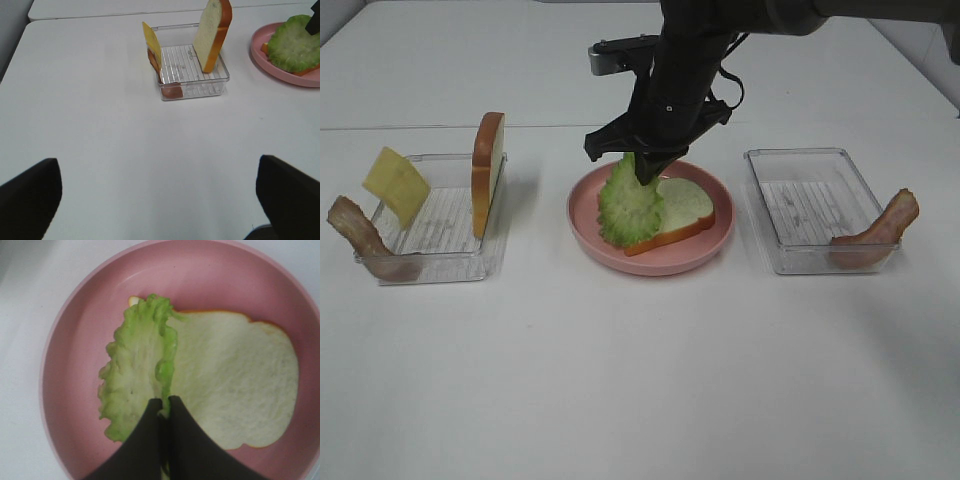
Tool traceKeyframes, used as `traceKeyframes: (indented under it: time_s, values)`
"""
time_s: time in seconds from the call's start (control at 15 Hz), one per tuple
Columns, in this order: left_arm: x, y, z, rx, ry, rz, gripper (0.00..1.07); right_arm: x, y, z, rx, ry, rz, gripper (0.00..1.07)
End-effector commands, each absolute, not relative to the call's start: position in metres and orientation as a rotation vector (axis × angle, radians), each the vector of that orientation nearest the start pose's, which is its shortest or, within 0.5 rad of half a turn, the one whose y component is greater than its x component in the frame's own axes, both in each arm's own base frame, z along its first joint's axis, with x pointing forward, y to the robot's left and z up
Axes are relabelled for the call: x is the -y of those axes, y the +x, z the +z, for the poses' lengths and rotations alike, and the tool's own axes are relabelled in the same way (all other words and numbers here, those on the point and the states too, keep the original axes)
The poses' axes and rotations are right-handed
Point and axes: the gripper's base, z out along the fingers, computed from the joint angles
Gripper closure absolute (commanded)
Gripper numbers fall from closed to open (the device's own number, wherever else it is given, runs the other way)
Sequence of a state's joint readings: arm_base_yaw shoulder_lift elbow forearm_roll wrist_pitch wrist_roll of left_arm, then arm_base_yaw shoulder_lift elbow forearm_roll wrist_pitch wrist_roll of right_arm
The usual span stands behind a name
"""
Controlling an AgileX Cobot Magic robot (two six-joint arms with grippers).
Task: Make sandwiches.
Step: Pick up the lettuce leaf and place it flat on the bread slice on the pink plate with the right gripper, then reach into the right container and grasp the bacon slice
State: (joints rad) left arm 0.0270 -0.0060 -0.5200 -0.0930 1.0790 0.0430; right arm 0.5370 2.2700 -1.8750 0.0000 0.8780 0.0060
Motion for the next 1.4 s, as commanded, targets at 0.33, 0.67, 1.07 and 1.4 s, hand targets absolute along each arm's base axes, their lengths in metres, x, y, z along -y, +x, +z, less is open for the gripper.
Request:
traceKeyframes:
  time_s: [0.33, 0.67, 1.07, 1.4]
  values:
    - [0.008, -0.011, 0.281, -2.020, 0.017, -0.075, 0.07, -0.248, 0.429, 0.169, -2.593, -0.840, 0.052, 1.07]
    - [0.008, -0.011, 0.281, -2.020, 0.017, -0.075, 0.07, -0.245, 0.428, 0.168, -2.607, -0.869, -0.001, 1.07]
    - [0.008, -0.011, 0.281, -2.020, 0.017, -0.075, 0.07, -0.240, 0.429, 0.168, -2.606, -0.908, -0.083, 0.18]
    - [0.008, -0.011, 0.281, -2.020, 0.017, -0.075, 0.07, -0.231, 0.418, 0.213, -2.613, -0.840, -0.082, 0.18]
